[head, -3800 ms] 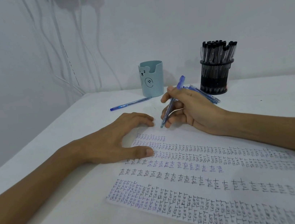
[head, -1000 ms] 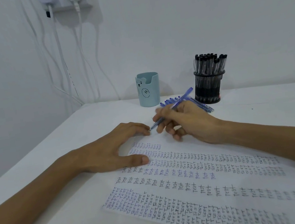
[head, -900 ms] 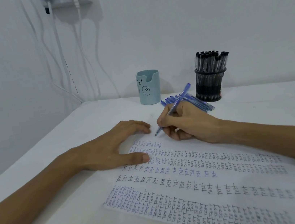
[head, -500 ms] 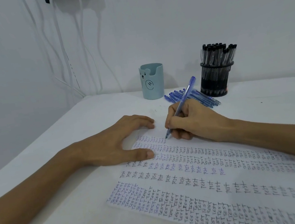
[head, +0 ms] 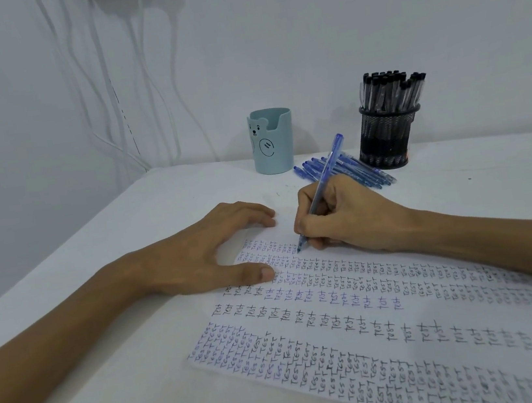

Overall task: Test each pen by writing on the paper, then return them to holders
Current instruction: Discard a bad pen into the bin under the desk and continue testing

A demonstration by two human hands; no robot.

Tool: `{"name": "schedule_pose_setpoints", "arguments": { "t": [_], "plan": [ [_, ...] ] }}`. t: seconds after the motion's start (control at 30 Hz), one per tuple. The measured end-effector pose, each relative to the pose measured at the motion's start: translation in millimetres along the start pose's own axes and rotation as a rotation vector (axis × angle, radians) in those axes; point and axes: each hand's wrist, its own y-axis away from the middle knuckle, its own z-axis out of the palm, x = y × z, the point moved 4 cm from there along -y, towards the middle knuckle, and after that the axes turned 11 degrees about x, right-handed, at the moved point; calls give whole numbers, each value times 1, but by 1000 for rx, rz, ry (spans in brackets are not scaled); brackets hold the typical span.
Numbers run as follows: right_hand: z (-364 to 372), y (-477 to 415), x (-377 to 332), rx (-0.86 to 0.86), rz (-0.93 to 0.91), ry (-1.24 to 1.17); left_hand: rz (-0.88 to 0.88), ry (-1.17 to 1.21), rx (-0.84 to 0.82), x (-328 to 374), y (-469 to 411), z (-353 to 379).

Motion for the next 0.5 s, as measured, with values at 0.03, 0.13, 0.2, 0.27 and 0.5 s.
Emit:
{"name": "schedule_pose_setpoints", "arguments": {
  "t": [0.03,0.13,0.2,0.27,0.5],
  "plan": [
    [0,0,0,5,0,6,1,-3,-1,-1,0,0],
    [0,-1,1,9,12,19,-2,-13,-5,-2,-1,1],
    [0,-2,1,4,17,25,-3,-14,-4,-1,-1,0],
    [0,-2,1,11,22,29,-5,-15,-6,-1,0,0],
    [0,-3,2,22,39,1,-4,-14,-9,-1,0,0]
  ]
}}
